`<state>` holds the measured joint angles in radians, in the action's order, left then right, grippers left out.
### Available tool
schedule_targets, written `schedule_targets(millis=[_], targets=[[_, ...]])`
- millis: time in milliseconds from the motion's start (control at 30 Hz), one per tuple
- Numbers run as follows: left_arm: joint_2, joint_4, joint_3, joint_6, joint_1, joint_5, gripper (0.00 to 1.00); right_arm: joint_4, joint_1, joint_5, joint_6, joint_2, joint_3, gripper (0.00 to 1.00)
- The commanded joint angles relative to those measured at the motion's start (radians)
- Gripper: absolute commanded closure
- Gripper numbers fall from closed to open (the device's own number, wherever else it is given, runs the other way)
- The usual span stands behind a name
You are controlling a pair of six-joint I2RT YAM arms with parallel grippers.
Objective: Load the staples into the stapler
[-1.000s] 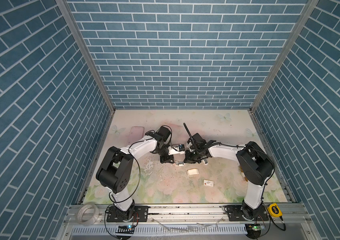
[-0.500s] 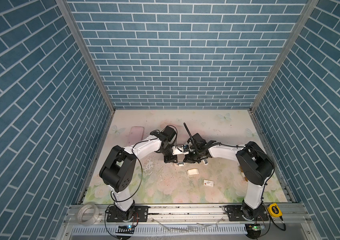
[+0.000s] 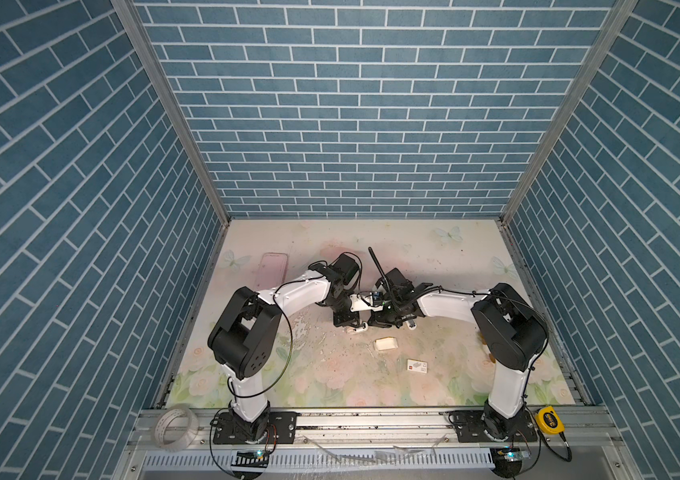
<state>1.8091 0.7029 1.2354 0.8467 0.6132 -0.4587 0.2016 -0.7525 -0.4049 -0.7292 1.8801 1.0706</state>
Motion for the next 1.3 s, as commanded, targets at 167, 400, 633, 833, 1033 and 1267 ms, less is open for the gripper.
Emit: schedule_targets(millis=[167,400,633,833,1033,1267], targets=[[0.038,0.074,0.025,0.003,0.031,-0.013,0.92,0.046,0.015,0.077,-0.015,-0.041,-0.034,0.96],[0.053,0.083,0.039,0.003,0.037,0.0,0.92,0.07,0.031,0.116,-0.007,-0.094,-0.043,0.96],[0.053,0.081,0.044,-0.001,0.04,0.001,0.93,0.109,0.05,0.167,0.011,-0.143,-0.046,0.96],[0.061,0.088,0.058,-0.006,0.045,0.008,0.93,0.204,0.064,0.234,0.048,-0.178,-0.015,0.96],[0.068,0.089,0.062,-0.011,0.052,0.017,0.94,0.231,0.096,0.25,0.056,-0.212,-0.021,0.96],[0.072,0.084,0.064,-0.019,0.057,0.023,0.93,0.276,0.136,0.255,0.092,-0.282,-0.002,0.96]])
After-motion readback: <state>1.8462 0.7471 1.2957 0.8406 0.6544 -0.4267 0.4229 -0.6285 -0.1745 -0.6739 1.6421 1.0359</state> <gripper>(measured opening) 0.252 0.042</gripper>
